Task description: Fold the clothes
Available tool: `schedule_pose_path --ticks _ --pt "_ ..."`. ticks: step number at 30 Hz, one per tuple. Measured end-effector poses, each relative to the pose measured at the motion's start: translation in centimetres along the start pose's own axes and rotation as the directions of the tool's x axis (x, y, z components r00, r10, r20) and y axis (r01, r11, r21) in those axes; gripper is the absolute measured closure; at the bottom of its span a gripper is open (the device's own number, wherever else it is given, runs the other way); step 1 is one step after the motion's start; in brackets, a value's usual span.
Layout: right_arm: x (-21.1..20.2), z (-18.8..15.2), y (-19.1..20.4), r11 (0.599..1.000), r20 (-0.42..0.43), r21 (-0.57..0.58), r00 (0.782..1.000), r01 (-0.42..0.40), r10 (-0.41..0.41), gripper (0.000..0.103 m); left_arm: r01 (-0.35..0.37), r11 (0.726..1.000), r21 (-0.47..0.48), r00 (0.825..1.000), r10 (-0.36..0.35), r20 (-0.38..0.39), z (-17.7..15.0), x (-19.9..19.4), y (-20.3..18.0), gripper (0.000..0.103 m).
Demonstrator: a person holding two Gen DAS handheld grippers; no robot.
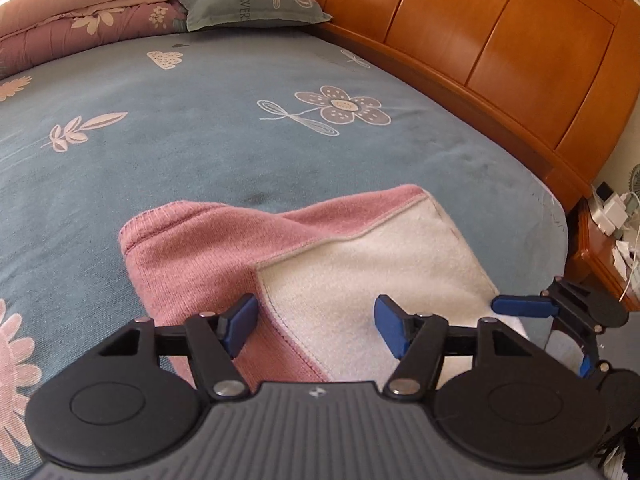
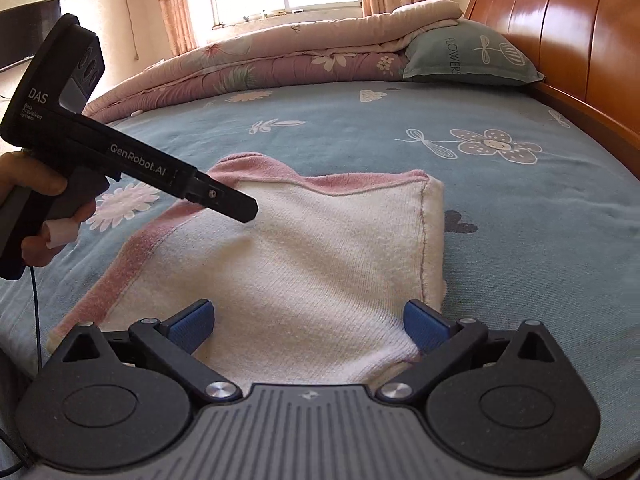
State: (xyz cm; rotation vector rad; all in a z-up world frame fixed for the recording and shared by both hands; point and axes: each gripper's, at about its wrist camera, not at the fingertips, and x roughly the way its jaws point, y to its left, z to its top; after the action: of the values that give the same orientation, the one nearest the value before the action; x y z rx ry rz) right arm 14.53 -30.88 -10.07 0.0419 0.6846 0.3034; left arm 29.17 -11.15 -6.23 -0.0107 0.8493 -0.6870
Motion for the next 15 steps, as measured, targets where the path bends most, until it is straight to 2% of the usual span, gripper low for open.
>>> schedule_pose_path --ticks 3,7,10,12,15 --pt "-0.5 0.0 -0.5 0.999 0.025 0.047 1.000 -0.020 0.019 0.000 -0.003 0.999 -0.044 1.000 0.003 0.005 0.3 0.2 1.3 0.038" --pt "-1.6 1.4 -0.3 0.996 0.073 0.079 0.997 -0.044 0.038 0.000 -0.016 0.998 -0.053 1.000 0.015 -0.004 0.0 0.1 1.8 0.038" --pt "-2.4 2.6 0.4 0.998 0.117 0.018 0.992 -0.052 0.050 0.000 0.026 0.997 -0.079 0.998 -0.022 0.051 0.2 -1.9 1.1 0.038" --pt "-2.2 3.0 1.0 0.997 0.114 -0.028 0.991 -0.074 0.077 0.000 0.044 0.996 -0.082 0.999 -0.042 0.029 -0.5 -1.7 0.7 0.037" --pt "-1.1 2.6 1.9 0.991 0.054 -0.080 0.993 -0.104 0.109 0.000 0.067 0.994 -0.087 0.998 -0.068 -0.011 -1.5 -1.2 0.2 0.033"
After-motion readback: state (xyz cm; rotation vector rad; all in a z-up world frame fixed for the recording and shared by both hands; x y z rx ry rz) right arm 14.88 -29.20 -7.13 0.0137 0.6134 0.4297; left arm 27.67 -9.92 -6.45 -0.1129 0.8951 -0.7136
